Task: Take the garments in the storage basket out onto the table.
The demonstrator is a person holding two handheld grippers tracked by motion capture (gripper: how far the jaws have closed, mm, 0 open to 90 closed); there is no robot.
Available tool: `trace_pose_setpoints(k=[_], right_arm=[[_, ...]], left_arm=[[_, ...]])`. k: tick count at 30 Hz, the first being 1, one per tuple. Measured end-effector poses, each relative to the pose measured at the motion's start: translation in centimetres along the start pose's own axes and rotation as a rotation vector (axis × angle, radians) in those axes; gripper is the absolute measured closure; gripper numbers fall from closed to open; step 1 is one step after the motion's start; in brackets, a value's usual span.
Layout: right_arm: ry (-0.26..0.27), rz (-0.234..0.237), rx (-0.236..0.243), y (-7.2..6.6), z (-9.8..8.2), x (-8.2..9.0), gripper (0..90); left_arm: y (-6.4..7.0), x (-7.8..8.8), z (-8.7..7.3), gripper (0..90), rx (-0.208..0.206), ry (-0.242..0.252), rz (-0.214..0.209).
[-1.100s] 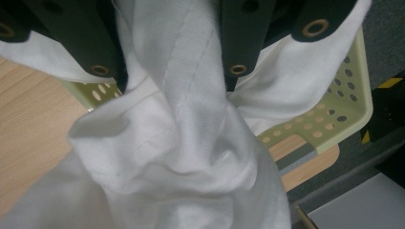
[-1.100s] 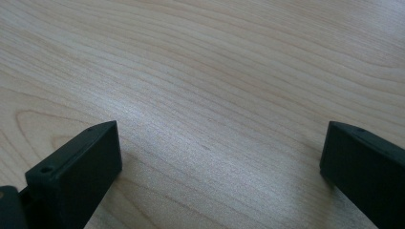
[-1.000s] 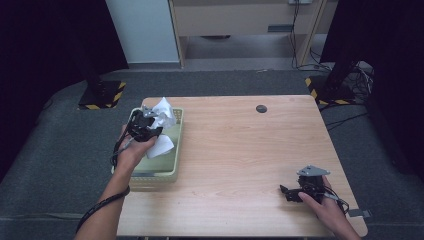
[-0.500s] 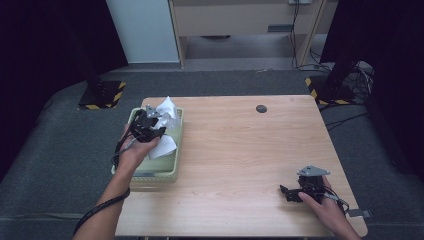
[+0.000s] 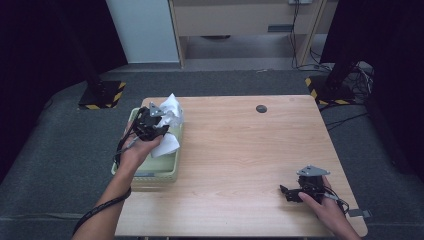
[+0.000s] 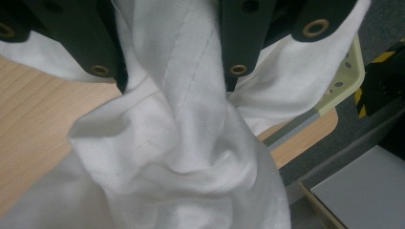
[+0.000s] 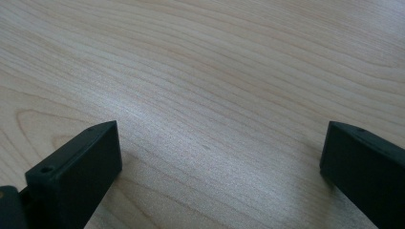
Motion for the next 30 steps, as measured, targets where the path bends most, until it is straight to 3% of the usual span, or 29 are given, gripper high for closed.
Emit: trace_pose_setpoints(k=[12,19,23,30], right_arm=[[0.0,0.0,0.0,0.0,0.0,0.0,0.4],[0.0,0.0,0.0,0.0,0.0,0.0,0.4],[0.0,0.0,0.0,0.0,0.0,0.0,0.4],[0.0,0.001,0.001,0.0,0.0,0.0,0.4]], left_arm=[[0.9,1.1,1.0,69.8,-0.025,0.006,-0.002],[2.0,1.4,1.7,69.8,-0.041,0.009,-0.015],[2.9,1.5,2.3,69.8,-0.041,0.027,-0.044],[4.5,1.8,3.4,69.7,-0.087,0.035,-0.059]])
Point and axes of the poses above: each handheld gripper's, and its own axes: x roughly backward along the jaws, z roughly out of its top, y roughly to its right, the point moved 3 cm from there along -x, roughly forward along the jaws, and after that the axes turned 8 degrees about x, right-handed, at the moved point
